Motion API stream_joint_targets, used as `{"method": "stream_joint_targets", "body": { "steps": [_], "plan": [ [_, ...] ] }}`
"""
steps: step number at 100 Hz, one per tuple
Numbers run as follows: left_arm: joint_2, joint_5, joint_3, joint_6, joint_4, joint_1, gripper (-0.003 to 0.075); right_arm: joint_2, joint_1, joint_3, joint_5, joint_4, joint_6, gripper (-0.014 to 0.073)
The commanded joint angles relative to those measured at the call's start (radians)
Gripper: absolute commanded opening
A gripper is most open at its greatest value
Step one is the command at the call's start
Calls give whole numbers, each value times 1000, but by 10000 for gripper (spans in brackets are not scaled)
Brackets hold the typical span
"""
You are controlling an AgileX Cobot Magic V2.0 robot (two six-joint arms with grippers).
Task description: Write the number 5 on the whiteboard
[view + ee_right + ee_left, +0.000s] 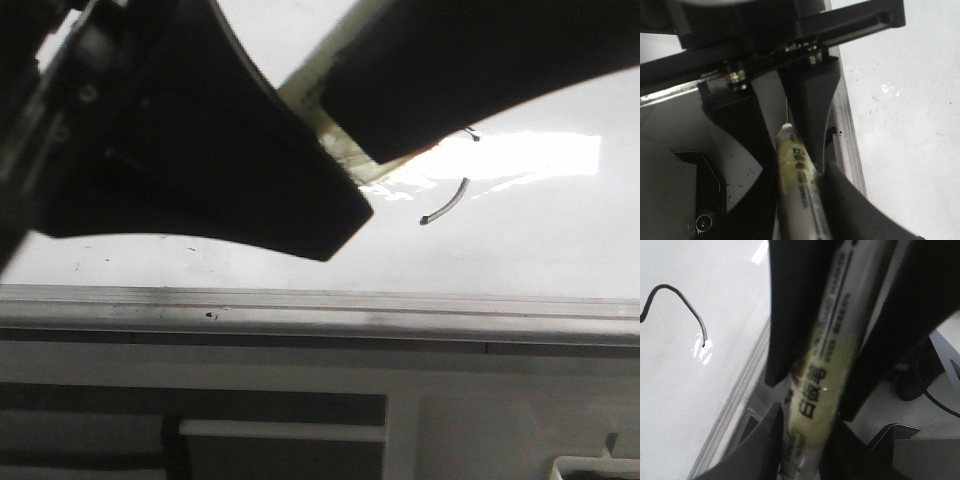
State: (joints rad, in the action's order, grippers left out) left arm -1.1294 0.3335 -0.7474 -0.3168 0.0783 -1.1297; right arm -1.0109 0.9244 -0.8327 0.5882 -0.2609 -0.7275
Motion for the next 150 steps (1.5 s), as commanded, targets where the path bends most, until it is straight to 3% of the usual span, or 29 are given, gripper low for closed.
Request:
{"method": "stream_joint_targets", "body": {
  "steps": [1, 7, 35, 42, 54, 61, 68, 88, 97, 107, 130, 150],
  "plan": [
    [22, -88, -38, 8, 13, -3, 48, 3, 4, -23, -2, -27, -10, -53],
    [22, -79, -38, 8, 13, -3, -22, 3, 4, -23, 1, -27, -10, -53],
    [22, -81, -38, 8, 11, -3, -20, 3, 4, -23, -2, -56, -10, -22],
    [22, -81, -38, 8, 11, -3, -20, 3, 4, -23, -12, -56, -10, 74],
    [22, -81, -38, 8, 13, -3, -20, 3, 4, -23, -27, -56, -8, 357],
    [22, -81, -38, 10, 13, -3, -20, 5, 4, -23, -39, -56, -8, 475],
    [22, -81, -38, 17, 13, -3, -20, 14, 1, -23, -60, -56, -6, 522],
    [16, -84, -38, 170, 13, 64, -20, 94, -48, -23, -106, -56, -3, 523],
    [16, -86, -38, 249, 15, 115, -20, 143, -94, -23, -113, -56, -3, 500],
    [16, -113, -38, 330, 28, 160, -20, 205, -149, -23, -114, -56, 11, 391],
    [-36, -241, -38, 473, 33, 205, -20, 309, -249, -23, -112, -56, 66, -64],
    [-150, -319, -38, 559, 33, 205, -20, 338, -265, -21, -97, -56, 87, -66]
  ]
}}
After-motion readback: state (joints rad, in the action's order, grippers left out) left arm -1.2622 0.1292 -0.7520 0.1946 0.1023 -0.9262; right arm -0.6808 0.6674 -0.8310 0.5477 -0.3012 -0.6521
